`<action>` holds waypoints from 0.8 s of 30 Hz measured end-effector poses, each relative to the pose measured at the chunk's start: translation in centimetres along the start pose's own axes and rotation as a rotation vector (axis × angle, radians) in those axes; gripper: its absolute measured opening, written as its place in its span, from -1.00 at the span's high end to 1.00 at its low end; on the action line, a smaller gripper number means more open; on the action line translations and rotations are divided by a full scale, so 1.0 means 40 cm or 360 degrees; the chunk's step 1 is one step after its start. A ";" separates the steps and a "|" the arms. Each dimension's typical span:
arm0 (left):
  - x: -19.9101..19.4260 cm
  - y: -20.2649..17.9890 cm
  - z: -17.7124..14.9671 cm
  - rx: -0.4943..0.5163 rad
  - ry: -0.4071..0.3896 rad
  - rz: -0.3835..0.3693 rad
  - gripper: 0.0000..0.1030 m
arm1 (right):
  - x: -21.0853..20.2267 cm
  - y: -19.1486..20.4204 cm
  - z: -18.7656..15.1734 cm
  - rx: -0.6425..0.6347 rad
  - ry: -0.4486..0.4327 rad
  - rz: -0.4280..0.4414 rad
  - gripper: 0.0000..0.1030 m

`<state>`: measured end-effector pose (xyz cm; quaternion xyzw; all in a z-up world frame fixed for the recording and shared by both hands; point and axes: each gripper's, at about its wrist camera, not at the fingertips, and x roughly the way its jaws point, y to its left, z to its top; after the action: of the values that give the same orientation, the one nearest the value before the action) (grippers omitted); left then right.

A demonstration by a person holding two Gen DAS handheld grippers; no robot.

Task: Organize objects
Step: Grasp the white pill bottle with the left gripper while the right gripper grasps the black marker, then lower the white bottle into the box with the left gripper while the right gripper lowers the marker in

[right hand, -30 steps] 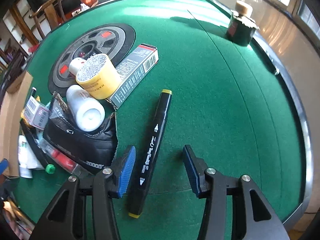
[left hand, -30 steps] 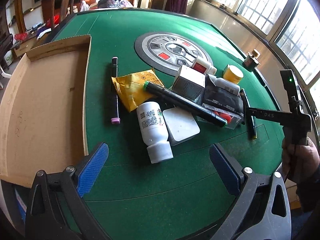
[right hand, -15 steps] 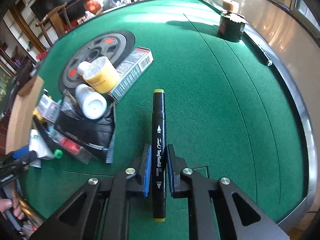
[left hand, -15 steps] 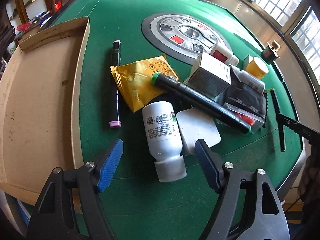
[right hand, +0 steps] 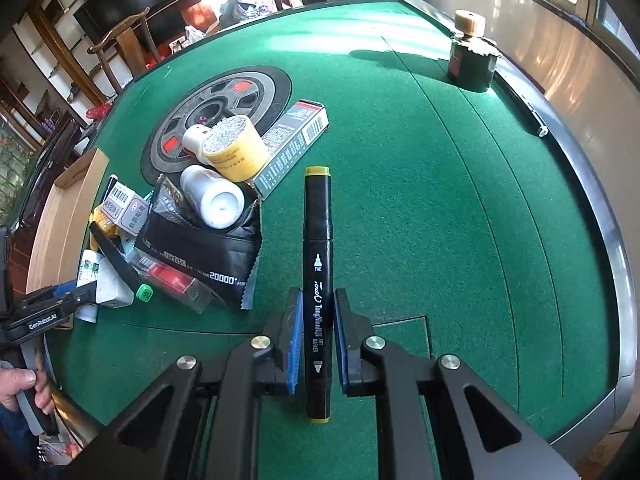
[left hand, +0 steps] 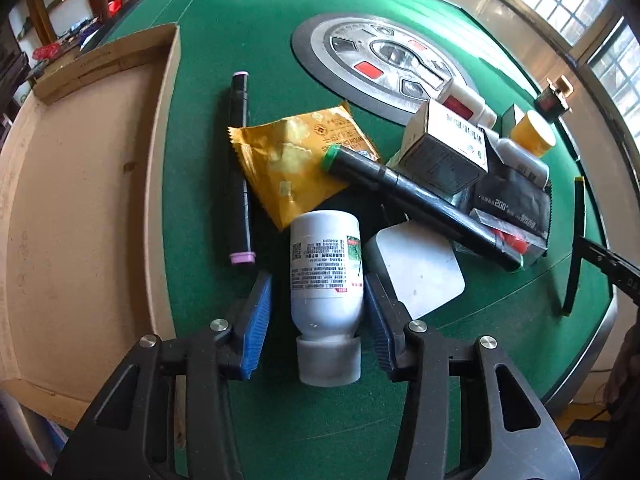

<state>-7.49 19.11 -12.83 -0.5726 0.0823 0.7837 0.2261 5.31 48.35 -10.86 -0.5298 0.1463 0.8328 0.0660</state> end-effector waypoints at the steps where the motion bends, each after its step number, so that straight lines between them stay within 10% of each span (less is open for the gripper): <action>1: 0.004 -0.009 0.004 0.0027 -0.0011 0.0015 0.13 | 0.005 0.003 -0.002 -0.0005 0.0011 -0.0004 0.74; 24: -0.193 0.034 -0.068 0.0003 -0.0386 -0.0113 0.35 | -0.051 0.150 0.004 -0.0121 -0.0042 0.0222 0.74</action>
<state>-3.89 14.86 -6.68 -0.4760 0.0347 0.8386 0.2625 4.45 42.81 -7.92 -0.5093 0.1504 0.8473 -0.0104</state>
